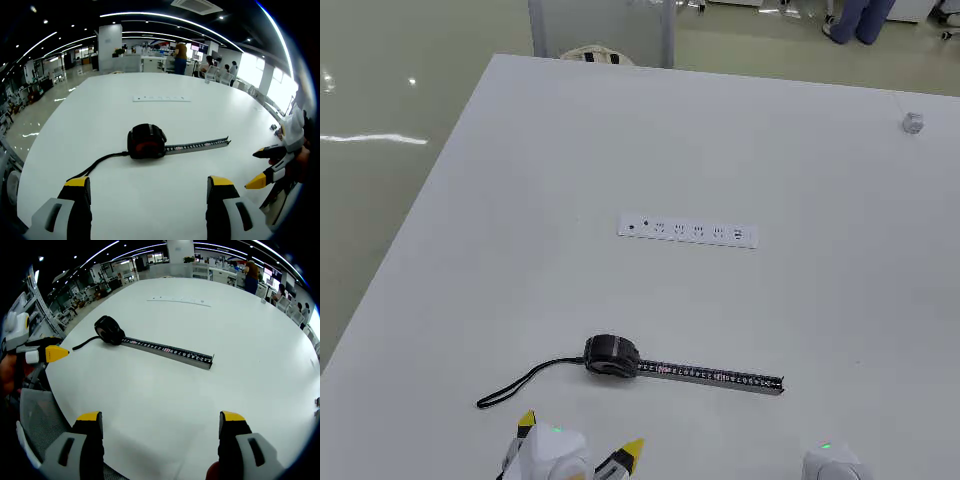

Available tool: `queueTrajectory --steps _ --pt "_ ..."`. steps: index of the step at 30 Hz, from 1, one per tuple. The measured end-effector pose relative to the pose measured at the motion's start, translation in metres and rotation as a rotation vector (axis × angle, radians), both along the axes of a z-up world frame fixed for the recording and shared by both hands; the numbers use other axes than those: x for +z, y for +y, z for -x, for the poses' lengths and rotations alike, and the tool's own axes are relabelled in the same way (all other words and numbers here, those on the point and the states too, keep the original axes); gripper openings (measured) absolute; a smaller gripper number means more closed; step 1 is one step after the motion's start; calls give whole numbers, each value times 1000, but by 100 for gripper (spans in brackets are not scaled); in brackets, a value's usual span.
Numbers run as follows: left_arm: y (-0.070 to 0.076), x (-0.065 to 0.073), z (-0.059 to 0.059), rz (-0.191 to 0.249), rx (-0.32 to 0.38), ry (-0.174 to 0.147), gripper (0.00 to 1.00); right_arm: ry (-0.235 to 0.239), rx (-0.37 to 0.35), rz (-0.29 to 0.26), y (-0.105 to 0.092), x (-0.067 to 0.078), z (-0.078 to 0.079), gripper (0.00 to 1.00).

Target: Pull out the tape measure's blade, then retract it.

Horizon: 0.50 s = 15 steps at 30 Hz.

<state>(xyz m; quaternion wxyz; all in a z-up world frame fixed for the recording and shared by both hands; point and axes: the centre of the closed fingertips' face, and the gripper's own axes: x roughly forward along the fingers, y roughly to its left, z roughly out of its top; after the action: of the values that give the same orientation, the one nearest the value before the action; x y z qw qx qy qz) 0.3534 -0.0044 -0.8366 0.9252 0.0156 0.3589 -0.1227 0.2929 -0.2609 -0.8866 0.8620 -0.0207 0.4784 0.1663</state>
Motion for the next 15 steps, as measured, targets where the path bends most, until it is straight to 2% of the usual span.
queueTrajectory --steps 10,15 --pt "-5 -5 -22 -9 16 -6 92 5 15 2 -8 -5 -9 97" --pt "-8 -6 -28 -10 22 -6 91 10 27 6 -9 -7 -12 97"
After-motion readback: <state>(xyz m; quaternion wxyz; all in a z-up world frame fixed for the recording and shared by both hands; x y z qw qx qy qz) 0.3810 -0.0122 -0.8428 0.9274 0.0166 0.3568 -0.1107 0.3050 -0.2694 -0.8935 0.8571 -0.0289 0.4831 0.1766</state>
